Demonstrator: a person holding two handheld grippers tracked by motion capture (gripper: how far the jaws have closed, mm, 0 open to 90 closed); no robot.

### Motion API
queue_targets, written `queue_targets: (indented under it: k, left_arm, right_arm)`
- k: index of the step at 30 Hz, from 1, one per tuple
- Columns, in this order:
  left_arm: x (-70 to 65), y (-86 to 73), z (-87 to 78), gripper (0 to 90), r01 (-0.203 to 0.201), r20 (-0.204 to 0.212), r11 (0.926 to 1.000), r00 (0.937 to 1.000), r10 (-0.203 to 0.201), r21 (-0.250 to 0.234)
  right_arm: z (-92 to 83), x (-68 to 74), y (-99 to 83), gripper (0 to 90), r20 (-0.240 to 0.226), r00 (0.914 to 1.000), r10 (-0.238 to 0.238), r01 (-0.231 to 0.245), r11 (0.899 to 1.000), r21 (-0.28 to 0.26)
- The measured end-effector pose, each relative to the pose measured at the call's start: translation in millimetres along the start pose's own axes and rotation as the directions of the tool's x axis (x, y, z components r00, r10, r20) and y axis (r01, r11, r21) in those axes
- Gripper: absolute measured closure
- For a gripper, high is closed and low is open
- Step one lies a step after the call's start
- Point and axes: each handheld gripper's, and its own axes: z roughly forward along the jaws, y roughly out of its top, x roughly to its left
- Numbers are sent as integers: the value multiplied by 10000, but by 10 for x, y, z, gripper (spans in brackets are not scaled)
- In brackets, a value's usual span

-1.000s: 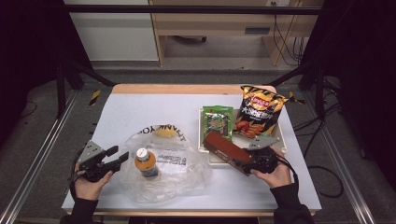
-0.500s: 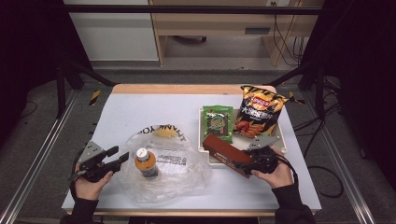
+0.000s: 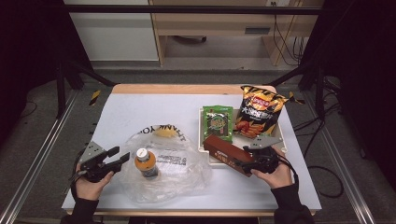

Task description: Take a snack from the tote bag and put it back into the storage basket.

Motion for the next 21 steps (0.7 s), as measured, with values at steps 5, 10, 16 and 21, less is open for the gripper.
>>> queue_targets:
  k: [5,10,16,21]
  left_arm:
    - [7,-2,-6,467,43,5,10000,10000,-43,-26]
    - [-1,0,0,468,-1,11,10000,10000,1,9]
    - [3,-3,6,468,19,6,10000,10000,-19,44]
    - [-1,-4,5,469,-2,17,10000,10000,2,46]
  right_arm:
    - [-132,39,-68,301,457,9986,271,-264,9995,-162]
    - [-248,58,-213,280,950,9909,952,-940,9954,-165]
    - [-209,14,-247,353,983,9854,1388,-1394,9902,-6]
    - [-179,-18,-250,326,1304,9842,1196,-1198,9928,-65]
